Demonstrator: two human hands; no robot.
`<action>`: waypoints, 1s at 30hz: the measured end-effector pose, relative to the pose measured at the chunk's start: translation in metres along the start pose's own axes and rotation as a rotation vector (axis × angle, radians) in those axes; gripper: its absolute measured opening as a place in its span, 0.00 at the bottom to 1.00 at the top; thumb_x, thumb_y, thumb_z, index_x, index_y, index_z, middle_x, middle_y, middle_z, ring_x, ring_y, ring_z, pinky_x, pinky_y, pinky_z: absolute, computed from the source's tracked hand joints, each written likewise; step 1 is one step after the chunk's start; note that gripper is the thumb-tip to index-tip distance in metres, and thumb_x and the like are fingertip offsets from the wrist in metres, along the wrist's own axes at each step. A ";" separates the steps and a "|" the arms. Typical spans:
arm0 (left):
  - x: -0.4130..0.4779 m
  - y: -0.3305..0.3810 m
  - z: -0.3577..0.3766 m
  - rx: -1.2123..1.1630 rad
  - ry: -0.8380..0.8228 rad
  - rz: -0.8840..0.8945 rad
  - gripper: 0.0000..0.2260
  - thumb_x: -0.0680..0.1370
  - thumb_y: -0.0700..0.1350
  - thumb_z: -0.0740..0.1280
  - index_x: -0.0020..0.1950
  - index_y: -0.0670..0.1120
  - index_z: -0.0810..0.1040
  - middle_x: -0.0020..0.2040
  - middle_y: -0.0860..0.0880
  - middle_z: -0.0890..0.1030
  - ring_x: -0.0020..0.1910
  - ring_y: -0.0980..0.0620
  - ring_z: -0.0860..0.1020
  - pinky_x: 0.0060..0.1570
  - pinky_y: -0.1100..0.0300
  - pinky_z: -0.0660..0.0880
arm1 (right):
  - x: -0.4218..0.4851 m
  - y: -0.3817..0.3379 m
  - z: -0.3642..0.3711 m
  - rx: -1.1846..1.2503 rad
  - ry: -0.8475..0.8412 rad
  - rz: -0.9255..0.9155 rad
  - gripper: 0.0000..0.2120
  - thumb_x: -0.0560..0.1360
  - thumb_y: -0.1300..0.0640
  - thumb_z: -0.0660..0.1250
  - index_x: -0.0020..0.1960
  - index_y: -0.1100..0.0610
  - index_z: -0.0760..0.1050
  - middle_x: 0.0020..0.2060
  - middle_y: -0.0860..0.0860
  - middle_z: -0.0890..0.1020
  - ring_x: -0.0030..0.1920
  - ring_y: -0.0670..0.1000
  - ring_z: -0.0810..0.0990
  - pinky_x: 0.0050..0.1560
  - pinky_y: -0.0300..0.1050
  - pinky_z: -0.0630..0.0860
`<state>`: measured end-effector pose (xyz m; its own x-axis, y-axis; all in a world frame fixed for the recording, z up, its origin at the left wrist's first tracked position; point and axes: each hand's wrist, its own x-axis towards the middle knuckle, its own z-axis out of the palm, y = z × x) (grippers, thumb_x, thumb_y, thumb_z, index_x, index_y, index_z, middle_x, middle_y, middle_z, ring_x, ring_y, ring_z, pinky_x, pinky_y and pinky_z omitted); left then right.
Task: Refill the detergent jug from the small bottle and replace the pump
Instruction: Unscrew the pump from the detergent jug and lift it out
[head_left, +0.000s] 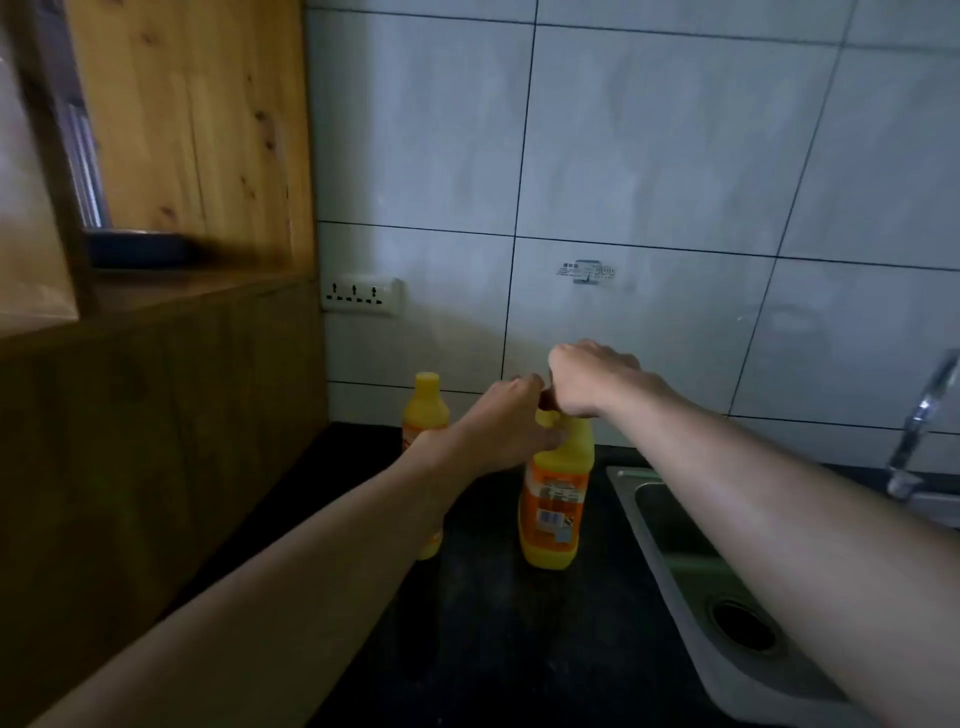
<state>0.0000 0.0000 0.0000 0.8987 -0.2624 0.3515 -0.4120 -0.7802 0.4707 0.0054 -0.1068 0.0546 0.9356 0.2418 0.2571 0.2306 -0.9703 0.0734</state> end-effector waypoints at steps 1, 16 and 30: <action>-0.001 0.002 0.002 -0.017 -0.009 0.001 0.19 0.74 0.45 0.70 0.63 0.43 0.71 0.57 0.45 0.78 0.48 0.52 0.74 0.33 0.68 0.66 | 0.000 0.001 0.001 0.005 -0.022 0.002 0.05 0.73 0.63 0.63 0.48 0.58 0.72 0.45 0.57 0.75 0.43 0.59 0.75 0.40 0.50 0.68; 0.007 -0.013 0.064 -0.324 0.096 -0.185 0.28 0.67 0.52 0.76 0.61 0.48 0.67 0.50 0.54 0.73 0.47 0.54 0.75 0.34 0.70 0.68 | 0.016 0.009 0.025 0.229 -0.099 0.078 0.06 0.70 0.65 0.71 0.40 0.59 0.74 0.40 0.57 0.77 0.38 0.59 0.81 0.39 0.52 0.83; -0.002 -0.017 0.076 -0.164 0.259 -0.133 0.26 0.66 0.50 0.77 0.59 0.46 0.71 0.50 0.51 0.77 0.48 0.52 0.78 0.42 0.62 0.74 | 0.011 0.018 0.023 0.482 -0.137 0.237 0.10 0.70 0.60 0.75 0.42 0.63 0.75 0.39 0.59 0.79 0.26 0.56 0.83 0.31 0.47 0.83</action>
<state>0.0166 -0.0293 -0.0708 0.8867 0.0056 0.4624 -0.3310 -0.6905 0.6431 0.0261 -0.1222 0.0369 0.9956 0.0441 0.0824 0.0753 -0.9001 -0.4292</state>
